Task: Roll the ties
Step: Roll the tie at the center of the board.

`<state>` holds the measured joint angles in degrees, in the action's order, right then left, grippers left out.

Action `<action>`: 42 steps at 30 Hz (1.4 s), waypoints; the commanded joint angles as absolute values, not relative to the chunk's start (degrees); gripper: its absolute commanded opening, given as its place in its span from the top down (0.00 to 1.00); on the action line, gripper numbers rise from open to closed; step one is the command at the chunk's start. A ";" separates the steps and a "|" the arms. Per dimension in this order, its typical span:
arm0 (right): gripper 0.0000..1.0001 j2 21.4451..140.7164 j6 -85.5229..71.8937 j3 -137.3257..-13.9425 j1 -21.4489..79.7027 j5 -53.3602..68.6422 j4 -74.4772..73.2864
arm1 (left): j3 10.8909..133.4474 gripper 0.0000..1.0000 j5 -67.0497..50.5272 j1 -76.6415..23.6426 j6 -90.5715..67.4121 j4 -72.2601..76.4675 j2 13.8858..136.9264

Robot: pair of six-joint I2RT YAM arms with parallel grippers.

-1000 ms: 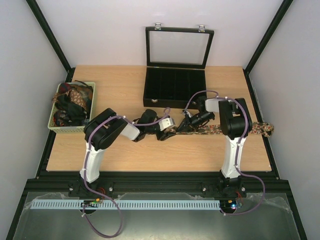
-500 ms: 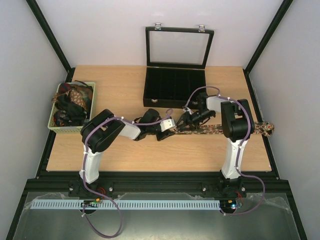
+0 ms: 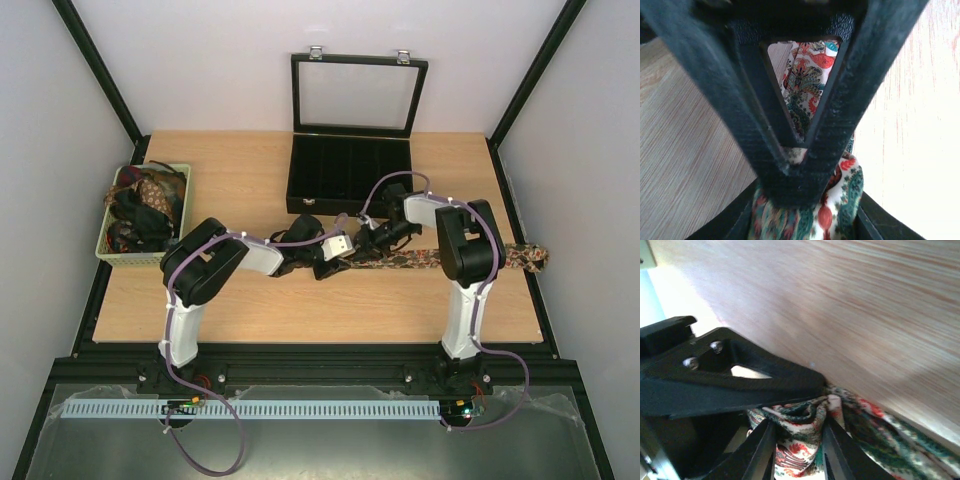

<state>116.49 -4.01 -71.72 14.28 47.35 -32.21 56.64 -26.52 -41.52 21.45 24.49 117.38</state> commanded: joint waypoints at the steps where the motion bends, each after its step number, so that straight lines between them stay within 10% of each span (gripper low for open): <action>1: 0.80 119.76 -3.51 -71.97 14.50 43.27 -33.80 | 55.02 0.62 -22.08 -41.40 20.74 13.45 119.72; 5: 0.97 119.60 -2.25 -71.91 14.22 41.41 -34.09 | 55.13 0.62 -22.13 -41.27 20.66 13.54 119.74; 12: 0.98 120.56 1.91 -70.11 12.37 37.56 -33.21 | 53.17 0.34 -28.50 -37.56 16.56 20.79 115.40; 20: 0.99 119.37 5.69 -66.66 11.79 32.69 -30.65 | 50.61 0.29 -33.24 -37.86 13.06 33.20 117.27; 29: 0.98 121.44 5.14 -66.21 11.63 31.59 -28.59 | 52.17 0.34 -34.03 -42.00 14.11 41.76 124.35; 34: 0.95 121.83 5.28 -66.68 11.42 31.96 -29.10 | 52.71 0.59 -32.17 -42.97 15.25 38.92 125.35; 42: 0.62 116.63 4.01 -70.22 9.67 37.34 -34.32 | 50.10 0.64 -24.79 -42.95 18.41 26.82 120.44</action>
